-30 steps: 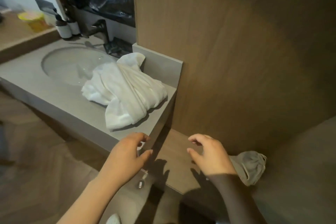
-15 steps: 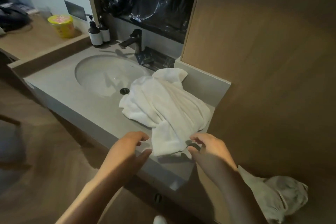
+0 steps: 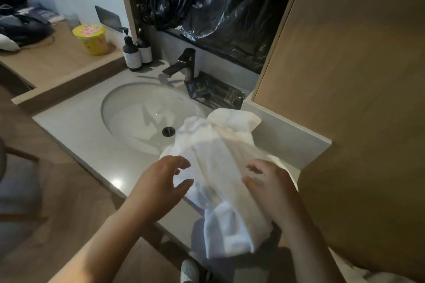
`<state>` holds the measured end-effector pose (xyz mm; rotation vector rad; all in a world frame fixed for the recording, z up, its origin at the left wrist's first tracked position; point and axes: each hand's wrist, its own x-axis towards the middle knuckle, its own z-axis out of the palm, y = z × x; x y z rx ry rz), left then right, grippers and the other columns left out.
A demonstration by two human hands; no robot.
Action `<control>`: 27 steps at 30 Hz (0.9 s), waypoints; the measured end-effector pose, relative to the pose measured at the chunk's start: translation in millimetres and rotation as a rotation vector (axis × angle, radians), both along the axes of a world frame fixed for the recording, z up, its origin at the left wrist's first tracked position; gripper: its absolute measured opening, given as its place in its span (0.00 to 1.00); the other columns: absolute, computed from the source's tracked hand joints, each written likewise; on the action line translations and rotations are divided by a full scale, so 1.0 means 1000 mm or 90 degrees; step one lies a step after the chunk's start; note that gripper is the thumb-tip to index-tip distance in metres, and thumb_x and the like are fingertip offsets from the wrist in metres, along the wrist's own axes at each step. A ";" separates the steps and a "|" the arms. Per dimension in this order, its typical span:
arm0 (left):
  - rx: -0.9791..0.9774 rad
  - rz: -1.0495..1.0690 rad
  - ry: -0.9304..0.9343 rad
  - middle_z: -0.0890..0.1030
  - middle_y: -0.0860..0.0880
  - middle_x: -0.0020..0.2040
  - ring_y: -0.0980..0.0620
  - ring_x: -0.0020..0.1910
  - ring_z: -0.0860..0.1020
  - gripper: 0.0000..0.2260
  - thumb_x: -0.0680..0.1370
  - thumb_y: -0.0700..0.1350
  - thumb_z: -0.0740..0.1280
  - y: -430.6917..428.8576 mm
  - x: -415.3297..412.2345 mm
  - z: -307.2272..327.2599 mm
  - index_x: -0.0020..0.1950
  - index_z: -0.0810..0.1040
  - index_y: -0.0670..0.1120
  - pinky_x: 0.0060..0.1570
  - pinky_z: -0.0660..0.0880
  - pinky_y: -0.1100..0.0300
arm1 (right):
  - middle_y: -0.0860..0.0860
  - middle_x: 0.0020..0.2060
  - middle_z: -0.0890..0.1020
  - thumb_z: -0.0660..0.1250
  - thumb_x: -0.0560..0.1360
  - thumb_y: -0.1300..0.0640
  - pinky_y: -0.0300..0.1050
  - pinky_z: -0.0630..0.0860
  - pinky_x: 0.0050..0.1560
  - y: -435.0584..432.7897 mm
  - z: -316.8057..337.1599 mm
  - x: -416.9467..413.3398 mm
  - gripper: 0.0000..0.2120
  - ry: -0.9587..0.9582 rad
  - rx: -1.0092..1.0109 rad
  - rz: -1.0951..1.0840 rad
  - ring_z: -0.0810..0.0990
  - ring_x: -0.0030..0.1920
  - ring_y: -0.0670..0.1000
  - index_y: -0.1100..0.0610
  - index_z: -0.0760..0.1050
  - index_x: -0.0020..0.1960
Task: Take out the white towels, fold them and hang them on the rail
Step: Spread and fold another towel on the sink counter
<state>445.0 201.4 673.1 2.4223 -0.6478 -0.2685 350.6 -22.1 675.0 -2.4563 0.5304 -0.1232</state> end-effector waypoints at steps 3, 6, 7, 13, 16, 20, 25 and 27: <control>-0.006 -0.006 0.006 0.76 0.62 0.54 0.62 0.49 0.76 0.14 0.75 0.53 0.70 -0.012 0.021 -0.002 0.59 0.75 0.57 0.51 0.73 0.67 | 0.44 0.54 0.82 0.71 0.75 0.54 0.29 0.68 0.49 -0.010 0.001 0.023 0.13 -0.008 0.017 -0.005 0.79 0.54 0.43 0.51 0.79 0.59; -0.009 -0.025 0.020 0.76 0.62 0.54 0.62 0.49 0.76 0.13 0.75 0.52 0.70 -0.024 0.037 -0.005 0.59 0.75 0.57 0.51 0.72 0.69 | 0.44 0.54 0.82 0.71 0.75 0.54 0.34 0.73 0.52 -0.019 0.000 0.036 0.12 0.002 0.028 -0.012 0.79 0.54 0.44 0.50 0.79 0.58; -0.011 -0.034 0.026 0.76 0.62 0.54 0.63 0.49 0.76 0.13 0.75 0.52 0.70 -0.028 0.041 -0.006 0.59 0.75 0.57 0.51 0.72 0.69 | 0.44 0.54 0.82 0.71 0.75 0.54 0.37 0.74 0.54 -0.021 0.000 0.038 0.12 0.004 0.027 -0.014 0.79 0.55 0.45 0.51 0.79 0.58; -0.016 -0.100 0.049 0.77 0.61 0.54 0.62 0.52 0.76 0.13 0.76 0.50 0.70 -0.055 0.071 -0.007 0.59 0.76 0.56 0.55 0.75 0.61 | 0.43 0.52 0.82 0.72 0.74 0.52 0.37 0.76 0.54 -0.031 -0.004 0.035 0.13 0.006 0.033 -0.101 0.80 0.54 0.43 0.49 0.79 0.58; -0.012 -0.185 0.047 0.77 0.61 0.55 0.62 0.52 0.76 0.13 0.76 0.51 0.70 -0.071 0.088 -0.008 0.60 0.76 0.55 0.54 0.74 0.64 | 0.43 0.53 0.81 0.72 0.75 0.52 0.31 0.70 0.51 -0.030 -0.004 0.032 0.13 0.015 0.040 -0.168 0.79 0.54 0.43 0.49 0.79 0.59; -0.003 -0.315 0.048 0.77 0.60 0.56 0.62 0.52 0.76 0.12 0.76 0.52 0.69 -0.087 0.115 -0.008 0.59 0.76 0.56 0.53 0.74 0.66 | 0.45 0.54 0.80 0.71 0.75 0.54 0.30 0.68 0.50 -0.015 -0.001 0.022 0.13 0.020 0.029 -0.276 0.78 0.54 0.46 0.51 0.79 0.60; -0.022 -0.443 0.041 0.77 0.61 0.51 0.61 0.51 0.77 0.11 0.76 0.50 0.70 -0.093 0.141 -0.013 0.58 0.78 0.53 0.50 0.71 0.71 | 0.45 0.53 0.79 0.71 0.75 0.56 0.20 0.64 0.47 0.025 -0.001 0.017 0.13 0.001 0.053 -0.401 0.75 0.49 0.38 0.53 0.78 0.59; -0.025 -0.485 0.054 0.77 0.60 0.51 0.60 0.51 0.77 0.12 0.76 0.49 0.71 -0.090 0.147 -0.016 0.58 0.79 0.52 0.53 0.72 0.68 | 0.43 0.52 0.77 0.70 0.76 0.55 0.18 0.65 0.44 0.044 -0.002 0.017 0.14 0.004 0.048 -0.449 0.73 0.45 0.35 0.53 0.78 0.61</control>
